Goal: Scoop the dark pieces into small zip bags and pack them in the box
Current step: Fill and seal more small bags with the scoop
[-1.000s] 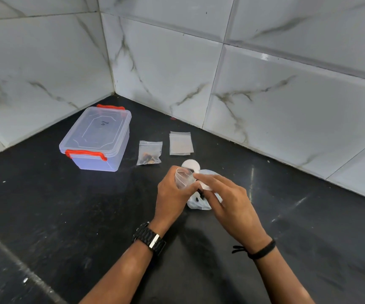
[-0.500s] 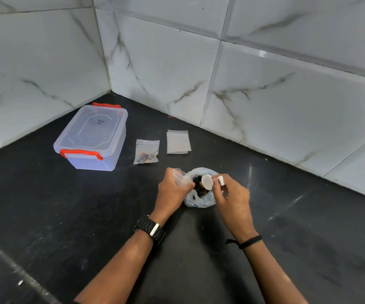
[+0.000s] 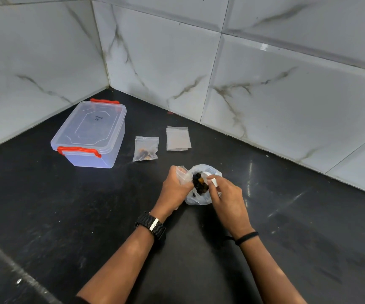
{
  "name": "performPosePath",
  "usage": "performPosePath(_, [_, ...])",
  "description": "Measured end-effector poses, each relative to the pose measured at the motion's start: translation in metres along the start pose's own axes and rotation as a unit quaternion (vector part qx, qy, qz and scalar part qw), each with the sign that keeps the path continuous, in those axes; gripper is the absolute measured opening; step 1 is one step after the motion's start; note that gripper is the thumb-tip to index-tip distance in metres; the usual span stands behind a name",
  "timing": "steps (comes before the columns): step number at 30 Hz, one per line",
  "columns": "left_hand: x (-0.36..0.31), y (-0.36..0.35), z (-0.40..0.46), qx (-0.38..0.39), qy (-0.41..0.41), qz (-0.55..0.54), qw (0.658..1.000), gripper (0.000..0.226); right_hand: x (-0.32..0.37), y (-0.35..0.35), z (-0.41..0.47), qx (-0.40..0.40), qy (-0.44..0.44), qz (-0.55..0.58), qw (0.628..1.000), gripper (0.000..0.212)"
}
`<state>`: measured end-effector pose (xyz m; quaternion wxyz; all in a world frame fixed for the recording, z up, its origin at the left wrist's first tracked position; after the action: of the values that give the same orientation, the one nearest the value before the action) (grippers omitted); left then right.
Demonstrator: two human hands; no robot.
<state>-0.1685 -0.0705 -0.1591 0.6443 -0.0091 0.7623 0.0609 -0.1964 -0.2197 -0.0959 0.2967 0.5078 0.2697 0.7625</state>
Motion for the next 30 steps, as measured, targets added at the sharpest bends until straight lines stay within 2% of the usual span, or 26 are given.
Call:
performPosePath(5, [0.002, -0.001, -0.001, -0.006, 0.003, -0.015, 1.000, 0.046, -0.002, -0.002, 0.003, -0.001, -0.012, 0.006, 1.000, 0.019])
performPosePath(8, [0.003, -0.002, -0.001, -0.004, 0.005, -0.016, 1.000, 0.042, 0.000, -0.001, 0.005, -0.003, -0.013, 0.002, 1.000, 0.019])
performPosePath(14, [0.003, -0.002, -0.003, -0.011, -0.004, -0.028, 1.000, 0.040, -0.009, -0.002, 0.006, -0.017, -0.086, 0.045, 0.995, 0.032])
performPosePath(19, [0.002, -0.003, -0.004, -0.002, -0.009, -0.036, 0.999, 0.042, -0.007, -0.002, 0.006, -0.017, -0.090, 0.065, 0.994, 0.034])
performPosePath(25, [0.000, -0.004, -0.005, 0.000, -0.016, -0.050, 0.999, 0.038, -0.018, -0.004, 0.005, -0.027, -0.144, 0.094, 0.985, 0.028])
performPosePath(30, [0.002, -0.003, -0.004, 0.009, -0.021, -0.034, 0.999, 0.035, -0.029, -0.002, 0.002, -0.059, -0.205, 0.178, 0.961, 0.025])
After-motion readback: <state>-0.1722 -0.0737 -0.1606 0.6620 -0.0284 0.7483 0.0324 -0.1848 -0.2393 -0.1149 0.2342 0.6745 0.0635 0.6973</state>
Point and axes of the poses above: each hand's wrist, its own z-axis towards the middle knuckle, its own y-axis out of the back of the hand, x = y × z, the point moved 7 cm from there along z, towards the middle knuckle, and after that the axes turned 1 degree about y, right-handed, at the moved point
